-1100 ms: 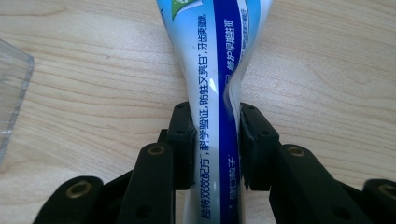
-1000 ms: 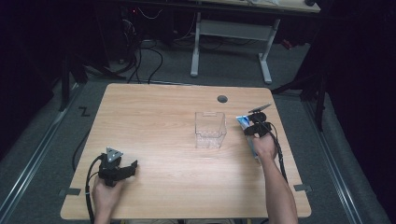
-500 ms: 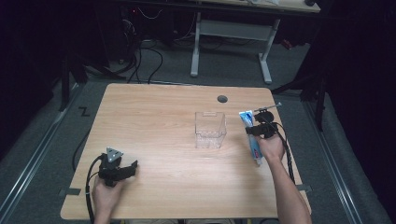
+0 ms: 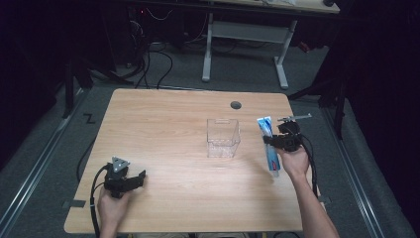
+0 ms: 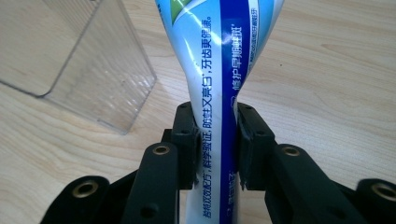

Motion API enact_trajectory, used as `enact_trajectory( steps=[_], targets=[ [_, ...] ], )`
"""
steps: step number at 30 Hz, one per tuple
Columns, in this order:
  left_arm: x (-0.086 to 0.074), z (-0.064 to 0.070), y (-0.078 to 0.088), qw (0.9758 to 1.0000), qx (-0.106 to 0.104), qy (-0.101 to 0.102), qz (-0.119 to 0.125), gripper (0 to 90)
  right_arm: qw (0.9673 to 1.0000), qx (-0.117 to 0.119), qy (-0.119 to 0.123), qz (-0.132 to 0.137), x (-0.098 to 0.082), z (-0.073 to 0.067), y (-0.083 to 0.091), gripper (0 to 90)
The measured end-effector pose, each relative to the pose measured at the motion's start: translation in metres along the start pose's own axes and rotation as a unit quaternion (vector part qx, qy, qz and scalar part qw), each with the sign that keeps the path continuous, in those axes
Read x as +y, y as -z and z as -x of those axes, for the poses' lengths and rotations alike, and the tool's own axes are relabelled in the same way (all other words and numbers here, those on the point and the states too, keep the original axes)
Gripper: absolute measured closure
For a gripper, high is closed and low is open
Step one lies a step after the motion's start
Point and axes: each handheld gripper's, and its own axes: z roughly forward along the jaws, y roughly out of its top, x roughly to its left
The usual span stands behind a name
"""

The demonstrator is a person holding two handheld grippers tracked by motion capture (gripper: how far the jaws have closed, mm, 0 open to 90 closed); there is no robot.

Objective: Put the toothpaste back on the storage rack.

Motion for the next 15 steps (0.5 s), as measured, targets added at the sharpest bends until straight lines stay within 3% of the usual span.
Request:
enact_trajectory(
  steps=[6, 15],
  targets=[
    [0.0, 0.0, 0.0, 1.0, -0.001, 0.001, 0.0, 24.4, 0.9995, 0.014, 0.017, 0.023, -0.004, -0.011, 0.016, 71.8],
    [0.0, 0.0, 0.0, 1.0, 0.0, 0.001, 0.001, 24.5, 0.9987, 0.02, 0.026, 0.038, -0.006, -0.016, 0.026, 71.8]
  ],
)
